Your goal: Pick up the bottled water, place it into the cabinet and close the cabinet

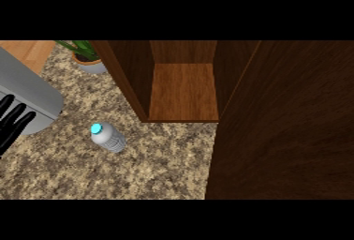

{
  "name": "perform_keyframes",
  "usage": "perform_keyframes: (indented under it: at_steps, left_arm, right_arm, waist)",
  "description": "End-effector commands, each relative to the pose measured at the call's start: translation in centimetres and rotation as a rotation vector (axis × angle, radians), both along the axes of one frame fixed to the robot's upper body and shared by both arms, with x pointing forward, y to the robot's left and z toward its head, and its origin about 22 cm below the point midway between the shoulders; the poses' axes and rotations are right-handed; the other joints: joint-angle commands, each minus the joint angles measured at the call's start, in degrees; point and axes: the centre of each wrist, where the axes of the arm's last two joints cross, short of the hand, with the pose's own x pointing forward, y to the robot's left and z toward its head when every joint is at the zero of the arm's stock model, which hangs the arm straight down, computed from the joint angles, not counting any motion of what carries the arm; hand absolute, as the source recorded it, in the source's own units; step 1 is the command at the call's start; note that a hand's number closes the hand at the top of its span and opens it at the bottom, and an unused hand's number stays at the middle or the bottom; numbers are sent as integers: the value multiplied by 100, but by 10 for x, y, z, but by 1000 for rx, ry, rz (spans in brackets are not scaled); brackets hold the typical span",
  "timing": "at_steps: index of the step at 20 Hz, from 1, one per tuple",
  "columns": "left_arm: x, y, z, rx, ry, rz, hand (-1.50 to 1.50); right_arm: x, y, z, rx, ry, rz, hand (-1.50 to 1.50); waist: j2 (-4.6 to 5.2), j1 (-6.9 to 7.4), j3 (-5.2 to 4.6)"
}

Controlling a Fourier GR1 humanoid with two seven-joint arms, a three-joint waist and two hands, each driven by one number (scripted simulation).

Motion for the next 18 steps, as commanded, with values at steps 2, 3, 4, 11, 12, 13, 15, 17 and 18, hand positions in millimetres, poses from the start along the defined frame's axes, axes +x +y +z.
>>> perform_keyframes:
  at_steps: [2, 3, 4, 11, 12, 13, 15, 17, 18]
  left_arm:
    - [22, -7, -13, 42, 25, 6, -150]
    - [10, -25, -28, 51, 31, 5, -150]
    - [25, 4, -1, 65, 30, 15, -150]
    - [39, -11, -69, 78, 87, 50, -150]
    - [50, -14, -54, 66, 105, 58, -150]
    - [54, -15, -68, 67, 100, 50, -150]
    - [51, -8, -88, 74, 136, 55, -150]
    - [52, -7, -120, 85, 185, 84, -150]
    - [62, -18, -110, 114, 168, 47, -150]
  right_arm:
    - [-10, 7, 17, -12, -23, -32, -150]
    - [-17, 13, 13, -9, -34, -30, -150]
    - [-20, 4, 21, -3, -21, -27, -150]
    - [-20, 9, 26, -8, -28, -27, -150]
    - [-18, -1, 21, -53, -25, -13, -150]
    - [-15, 2, 22, -10, -32, -28, -150]
    - [-12, 2, 29, -3, -30, -30, -150]
    - [-31, 9, 29, 4, -39, -9, -150]
    - [-8, 12, 14, -25, -33, -19, -150]
  waist:
    - [4, -8, -1]
    - [-4, -16, -2]
    - [1, -18, 0]
    - [6, -33, -6]
    - [6, -38, 0]
    - [8, -34, -1]
    - [13, -19, -4]
    - [5, -124, -13]
    - [9, -45, -1]
